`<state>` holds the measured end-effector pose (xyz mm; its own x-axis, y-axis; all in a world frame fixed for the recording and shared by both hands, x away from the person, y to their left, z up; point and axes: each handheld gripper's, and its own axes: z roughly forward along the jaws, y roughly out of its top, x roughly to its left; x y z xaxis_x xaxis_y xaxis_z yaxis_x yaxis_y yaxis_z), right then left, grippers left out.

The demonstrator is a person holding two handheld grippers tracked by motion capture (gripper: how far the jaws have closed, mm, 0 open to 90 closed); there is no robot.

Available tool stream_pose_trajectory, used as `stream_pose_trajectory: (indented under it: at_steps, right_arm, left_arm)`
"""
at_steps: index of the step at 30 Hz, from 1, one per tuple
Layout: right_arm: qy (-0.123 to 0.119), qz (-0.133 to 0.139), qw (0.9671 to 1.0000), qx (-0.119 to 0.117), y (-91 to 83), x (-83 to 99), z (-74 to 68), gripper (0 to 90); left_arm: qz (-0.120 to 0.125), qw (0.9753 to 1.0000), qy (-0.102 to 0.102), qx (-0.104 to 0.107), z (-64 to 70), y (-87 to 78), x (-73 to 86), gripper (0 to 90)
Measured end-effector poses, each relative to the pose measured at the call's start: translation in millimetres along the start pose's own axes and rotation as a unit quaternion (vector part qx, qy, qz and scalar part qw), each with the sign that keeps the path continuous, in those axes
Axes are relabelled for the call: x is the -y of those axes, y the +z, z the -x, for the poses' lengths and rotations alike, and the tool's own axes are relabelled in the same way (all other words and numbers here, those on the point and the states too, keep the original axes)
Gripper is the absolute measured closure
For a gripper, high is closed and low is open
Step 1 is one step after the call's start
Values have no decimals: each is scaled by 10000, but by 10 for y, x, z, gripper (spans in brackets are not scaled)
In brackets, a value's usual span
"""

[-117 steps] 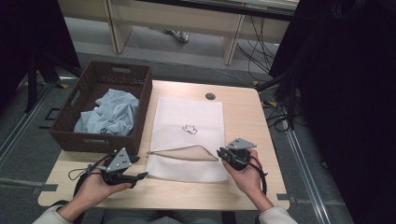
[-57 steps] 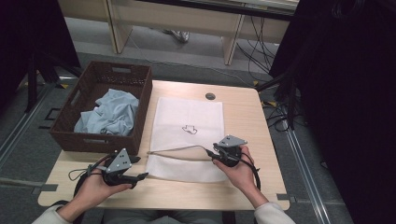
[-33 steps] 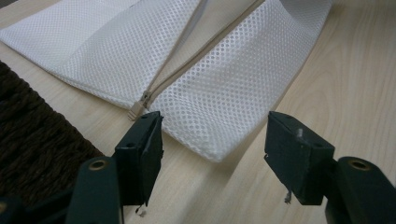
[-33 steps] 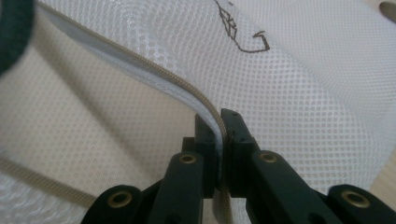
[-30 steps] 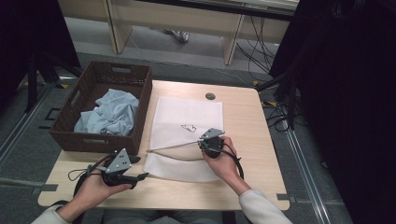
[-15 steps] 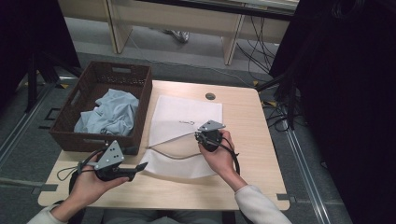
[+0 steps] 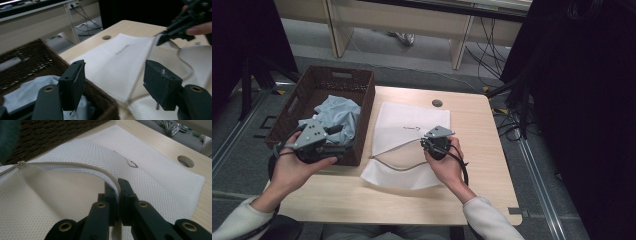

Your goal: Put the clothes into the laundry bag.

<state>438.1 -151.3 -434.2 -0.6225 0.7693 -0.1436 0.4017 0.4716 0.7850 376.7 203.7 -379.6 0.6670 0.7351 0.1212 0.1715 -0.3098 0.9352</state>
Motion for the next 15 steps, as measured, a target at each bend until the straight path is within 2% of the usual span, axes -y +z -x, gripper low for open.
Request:
stream_pose_trajectory:
  at_steps: [3, 6, 10, 11, 12, 13, 14, 15]
  right_arm:
    - [105, -46, 9999, 6, -20, -5, -4, 871]
    - [80, -99, 9999, -5, -34, -15, 3, 871]
    - [-28, 9, 10000, 0, -4, -10, 12, 871]
    - [29, -7, 10000, 6, -9, -10, 7, 871]
    - [48, -59, 10000, -17, -21, -15, 8, 871]
    - [-54, -33, 10000, -44, -20, -15, 21, 871]
    - [54, -77, 10000, 9, -34, -18, 7, 871]
    - [-19, -31, 10000, 31, -29, -19, 19, 871]
  left_arm:
    - [-134, 9998, 33, -135, -161, 45, -76, 327]
    - [-296, 9993, 17, -212, -311, 115, -115, 323]
    - [-571, 9976, -123, -372, -516, 239, -105, 316]
    - [-571, 9976, -123, -372, -516, 239, -105, 316]
    - [-704, 9966, -150, -404, -601, 305, -90, 316]
    - [-784, 9960, -150, -412, -640, 338, -83, 315]
    - [-909, 9949, -161, -412, -675, 364, -78, 314]
    - [-973, 9942, -180, -419, -704, 399, -76, 314]
